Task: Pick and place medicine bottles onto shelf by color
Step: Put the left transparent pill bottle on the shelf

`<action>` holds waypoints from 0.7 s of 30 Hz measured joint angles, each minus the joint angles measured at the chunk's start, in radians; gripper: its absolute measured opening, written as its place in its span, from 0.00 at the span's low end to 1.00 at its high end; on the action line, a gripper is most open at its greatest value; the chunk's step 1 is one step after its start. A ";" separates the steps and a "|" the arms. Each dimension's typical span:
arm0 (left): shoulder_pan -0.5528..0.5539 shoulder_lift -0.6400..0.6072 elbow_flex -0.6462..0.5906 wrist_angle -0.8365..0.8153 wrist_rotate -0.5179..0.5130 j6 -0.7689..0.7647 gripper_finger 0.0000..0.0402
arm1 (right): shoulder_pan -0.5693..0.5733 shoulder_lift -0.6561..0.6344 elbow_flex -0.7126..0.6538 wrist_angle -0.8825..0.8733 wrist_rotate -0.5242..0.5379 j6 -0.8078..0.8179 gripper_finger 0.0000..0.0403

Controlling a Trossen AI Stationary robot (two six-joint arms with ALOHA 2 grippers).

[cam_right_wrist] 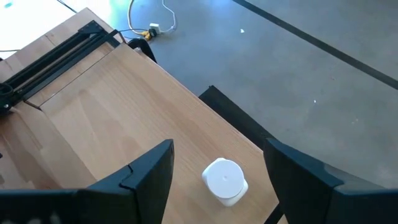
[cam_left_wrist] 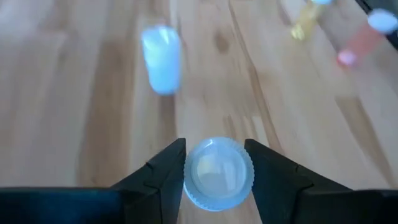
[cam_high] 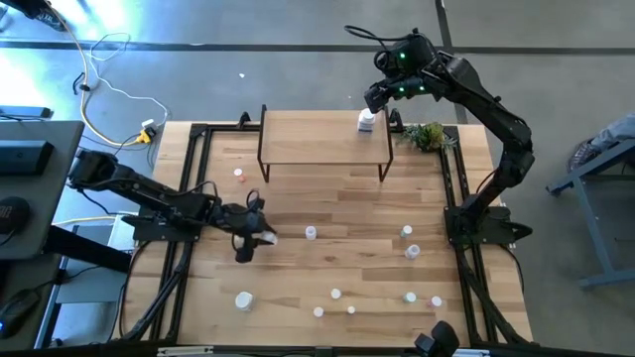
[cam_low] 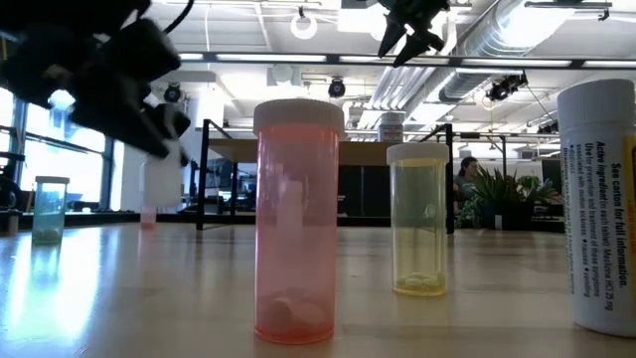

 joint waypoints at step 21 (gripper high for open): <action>0.662 0.008 0.636 -0.422 -0.024 0.172 0.35 | 0.000 0.000 0.000 0.031 -0.034 -0.011 0.60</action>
